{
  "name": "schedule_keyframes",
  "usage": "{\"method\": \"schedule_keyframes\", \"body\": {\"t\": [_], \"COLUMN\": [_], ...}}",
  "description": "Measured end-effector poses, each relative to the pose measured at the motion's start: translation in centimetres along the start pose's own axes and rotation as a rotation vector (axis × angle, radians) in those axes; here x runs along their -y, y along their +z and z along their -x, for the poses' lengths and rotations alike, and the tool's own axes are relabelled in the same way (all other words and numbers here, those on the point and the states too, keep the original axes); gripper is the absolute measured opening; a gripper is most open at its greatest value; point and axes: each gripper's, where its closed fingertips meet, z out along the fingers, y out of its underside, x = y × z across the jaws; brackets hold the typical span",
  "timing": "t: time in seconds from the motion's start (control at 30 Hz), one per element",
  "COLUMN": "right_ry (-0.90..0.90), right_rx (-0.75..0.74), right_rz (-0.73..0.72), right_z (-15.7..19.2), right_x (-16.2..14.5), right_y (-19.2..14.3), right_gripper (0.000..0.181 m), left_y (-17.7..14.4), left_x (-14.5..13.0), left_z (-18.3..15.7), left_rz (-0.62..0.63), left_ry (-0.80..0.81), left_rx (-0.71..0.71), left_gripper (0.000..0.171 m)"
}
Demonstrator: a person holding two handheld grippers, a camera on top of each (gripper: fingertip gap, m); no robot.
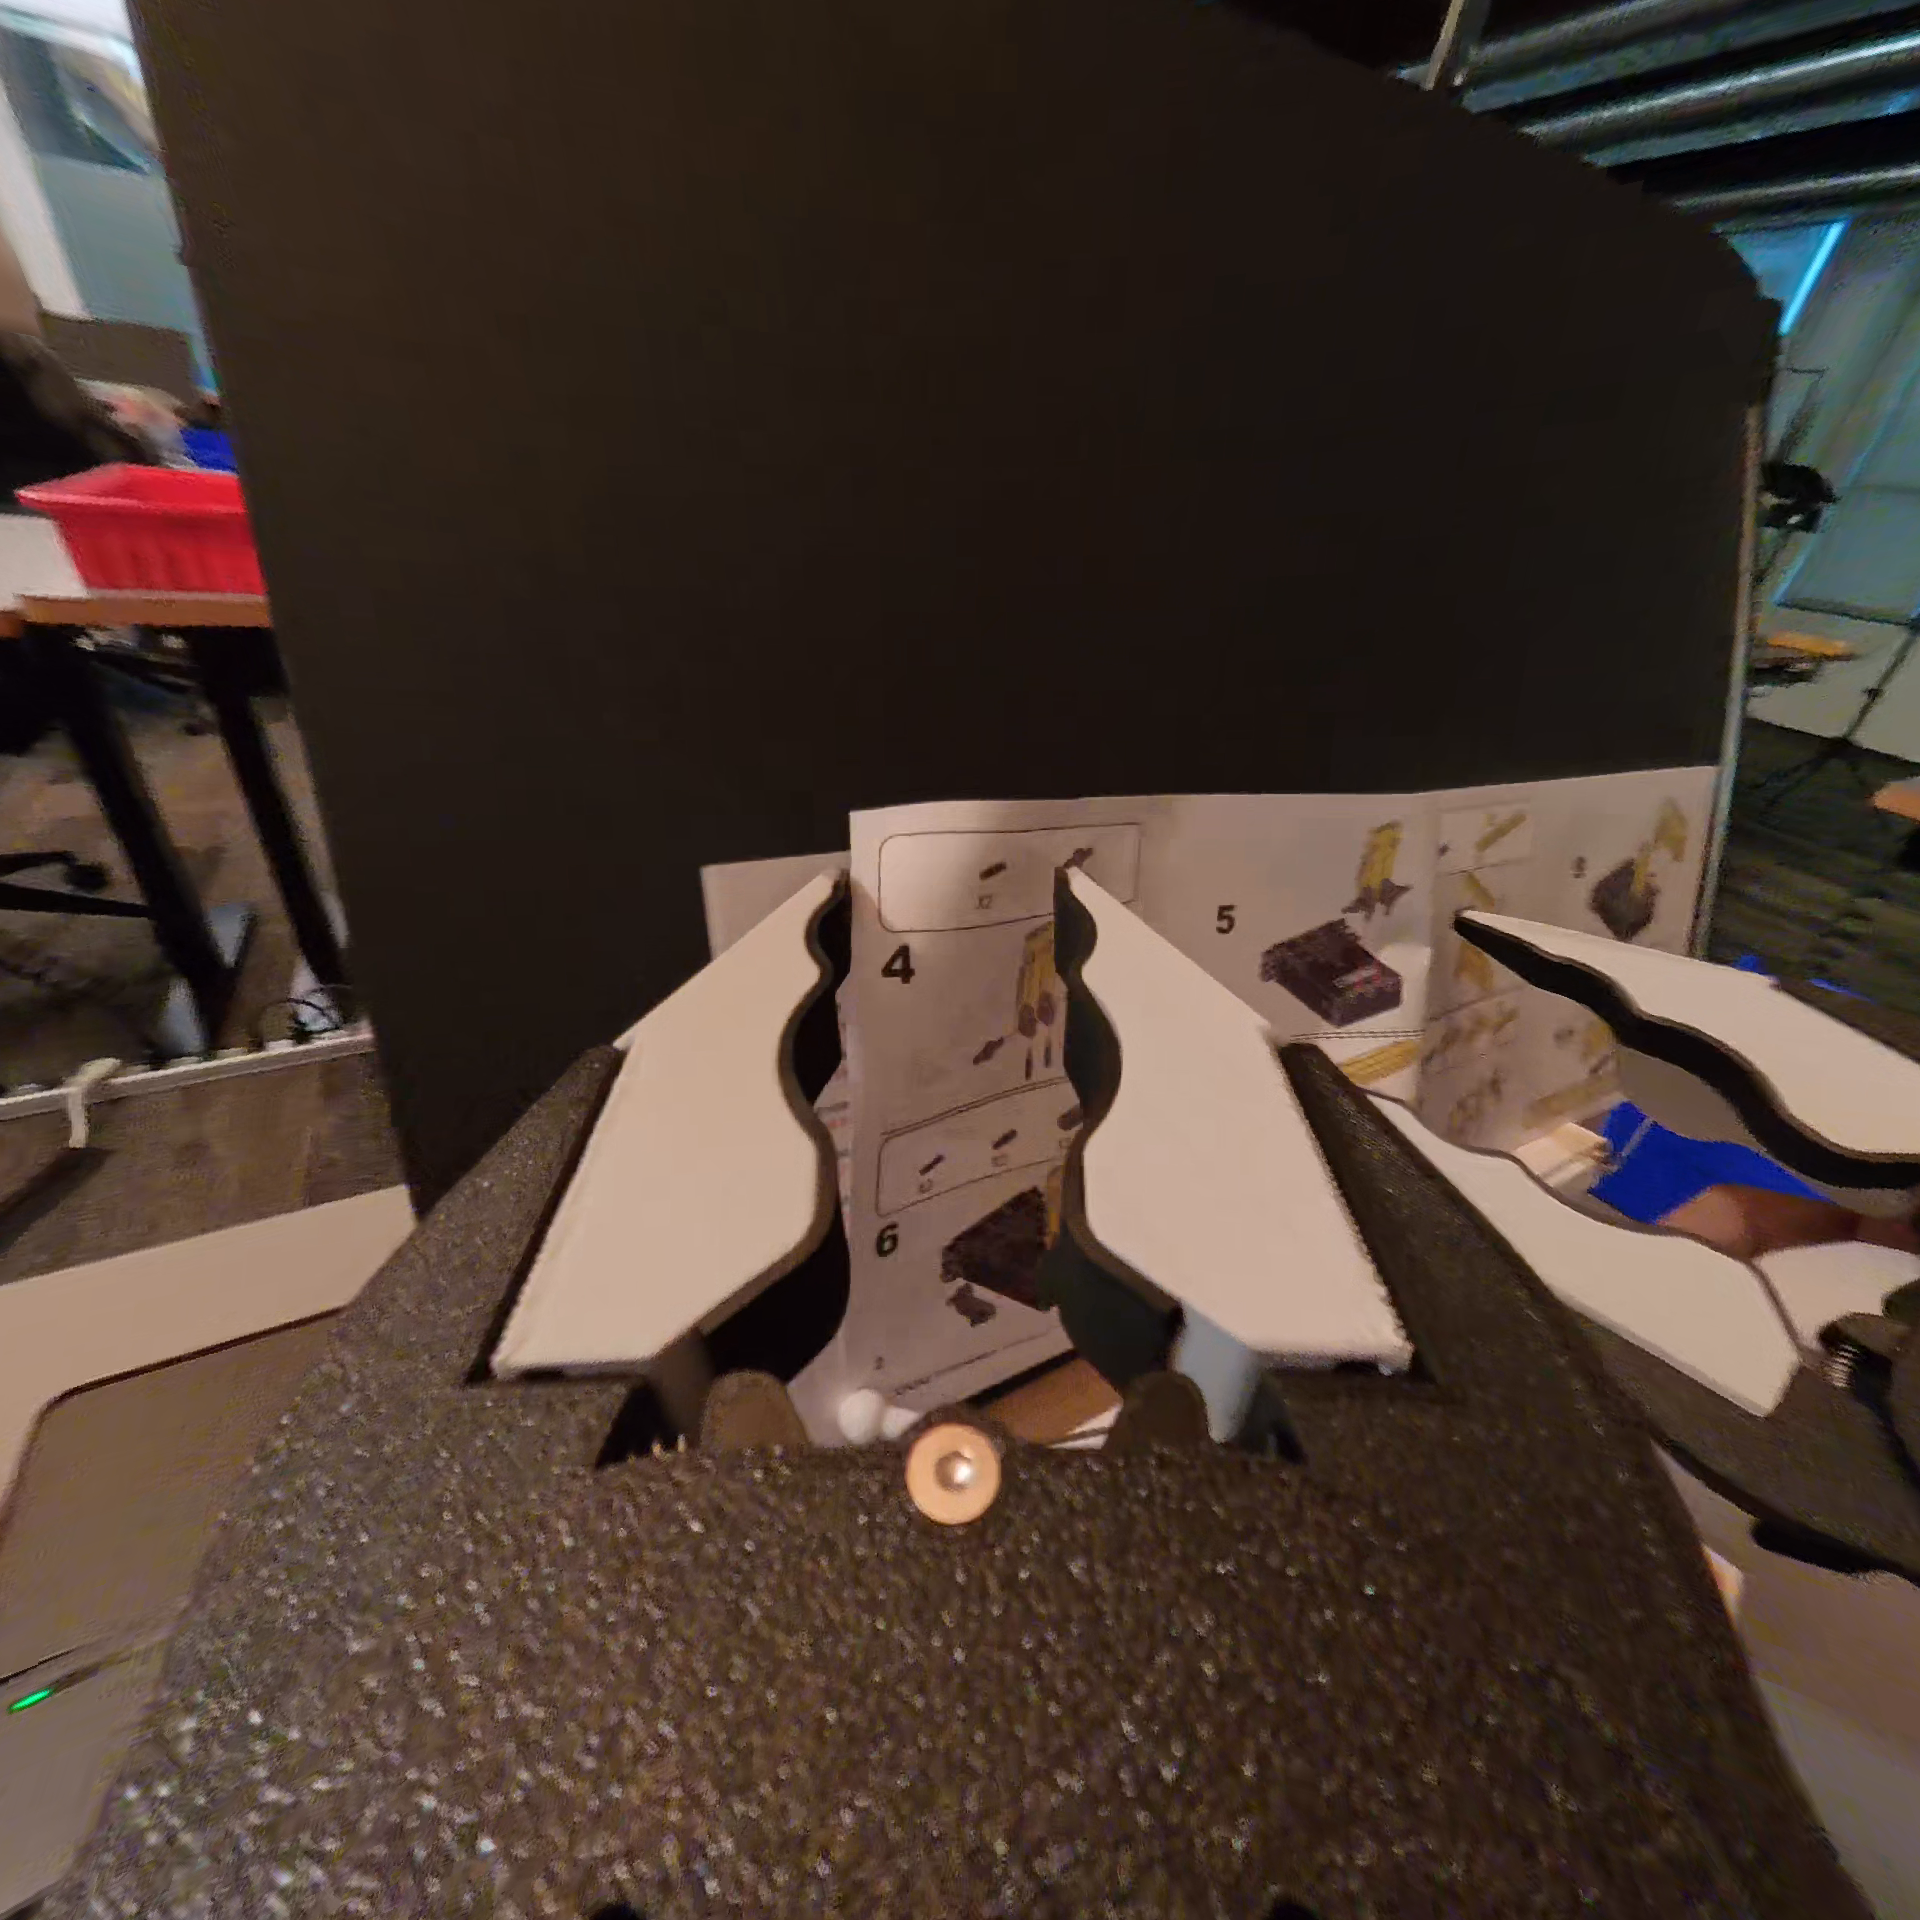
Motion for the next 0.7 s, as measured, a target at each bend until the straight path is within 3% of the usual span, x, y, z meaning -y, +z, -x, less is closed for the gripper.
{"method": "schedule_keyframes", "body": {"t": [0.3,0.37,0.57,0.7], "right_ry": [0.048,0.113,0.386,0.414], "right_rx": [0.035,0.059,0.116,0.138], "right_rz": [-0.003,-0.012,-0.076,-0.109], "right_z": [-0.5,-1.1,-4.0,-4.6], "right_x": [0.5,0.6,1.5,2.2], "right_y": [-0.5,-0.8,-1.9,-2.7], "right_gripper": [0.061,0.061,0.058,0.056], "left_y": [0.0,-0.4,-1.3,-1.3], "left_x": [-2.2,-2.8,-2.2,-1.1], "left_z": [-4.7,-5.5,-5.5,-5.8], "left_rz": [0.145,0.202,0.233,0.189], "left_ry": [-0.111,-0.138,-0.178,-0.203], "left_rx": [-0.302,-0.368,-0.376,-0.362], "left_gripper": [0.037,0.026,0.010,0.002]}}
